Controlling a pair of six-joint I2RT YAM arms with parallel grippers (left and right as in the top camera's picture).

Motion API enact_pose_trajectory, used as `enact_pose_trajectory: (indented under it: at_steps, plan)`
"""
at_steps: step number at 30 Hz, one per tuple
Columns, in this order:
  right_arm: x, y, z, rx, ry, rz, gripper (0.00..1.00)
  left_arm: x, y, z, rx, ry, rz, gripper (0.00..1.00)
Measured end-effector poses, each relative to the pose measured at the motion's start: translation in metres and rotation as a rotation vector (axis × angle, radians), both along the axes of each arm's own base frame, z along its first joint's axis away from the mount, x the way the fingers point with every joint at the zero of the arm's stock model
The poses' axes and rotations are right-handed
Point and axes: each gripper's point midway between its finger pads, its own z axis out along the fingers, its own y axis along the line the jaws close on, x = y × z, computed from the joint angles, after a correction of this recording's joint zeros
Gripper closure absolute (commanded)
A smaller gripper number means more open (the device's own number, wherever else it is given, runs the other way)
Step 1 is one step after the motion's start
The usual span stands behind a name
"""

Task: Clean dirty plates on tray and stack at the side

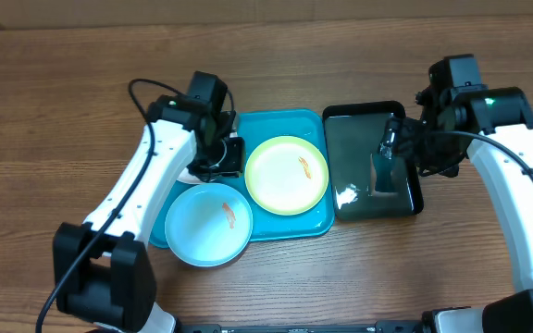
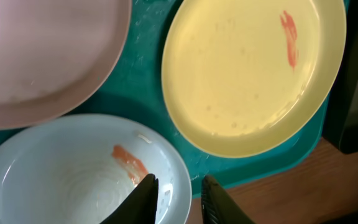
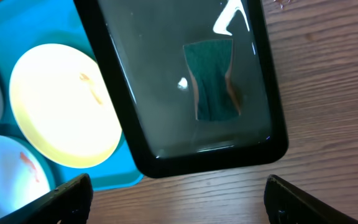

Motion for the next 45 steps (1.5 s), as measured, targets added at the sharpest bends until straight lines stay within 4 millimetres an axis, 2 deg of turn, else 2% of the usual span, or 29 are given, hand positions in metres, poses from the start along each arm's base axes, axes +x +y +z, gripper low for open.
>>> enact_pose_trajectory:
  at_steps: [4,9,11,16,18,22,24,27,28,33,45]
  plan:
    - [0.003,-0.001,0.0,-0.028,-0.018,0.006,0.12,0.005,-0.004,-0.013,0.025,0.002,-0.014,0.78]
    - [0.009,-0.002,0.001,-0.038,-0.043,0.004,0.13,0.015,-0.002,-0.035,0.063,0.012,-0.01,0.87]
    - [0.01,-0.003,0.001,-0.041,-0.047,0.002,0.13,0.016,-0.002,-0.045,0.069,0.026,-0.01,0.87]
    - [0.012,-0.003,0.002,-0.042,-0.054,0.002,0.12,0.017,-0.003,-0.061,0.075,0.054,-0.011,0.8]
    - [0.012,-0.003,0.002,-0.041,-0.056,0.002,0.12,0.018,-0.003,-0.062,0.075,0.053,-0.011,0.76]
    - [0.013,-0.003,0.002,-0.041,-0.057,0.001,0.12,0.017,-0.008,-0.063,0.075,0.052,-0.023,0.76]
    - [0.013,-0.003,0.002,-0.041,-0.057,0.003,0.12,0.017,-0.01,-0.067,0.077,0.055,-0.028,0.78]
    - [0.013,-0.003,0.0,-0.042,-0.051,0.002,0.12,0.016,-0.01,-0.074,0.082,0.073,-0.031,0.87]
    - [0.013,-0.003,-0.001,-0.043,-0.048,0.002,0.12,0.015,-0.01,-0.077,0.085,0.081,-0.031,0.87]
    - [0.014,-0.003,-0.005,-0.044,-0.037,0.002,0.12,0.013,-0.009,-0.087,0.093,0.106,-0.032,0.83]
    - [0.015,-0.004,-0.005,-0.057,-0.044,0.02,0.12,0.017,-0.011,-0.087,0.088,0.09,-0.034,0.83]
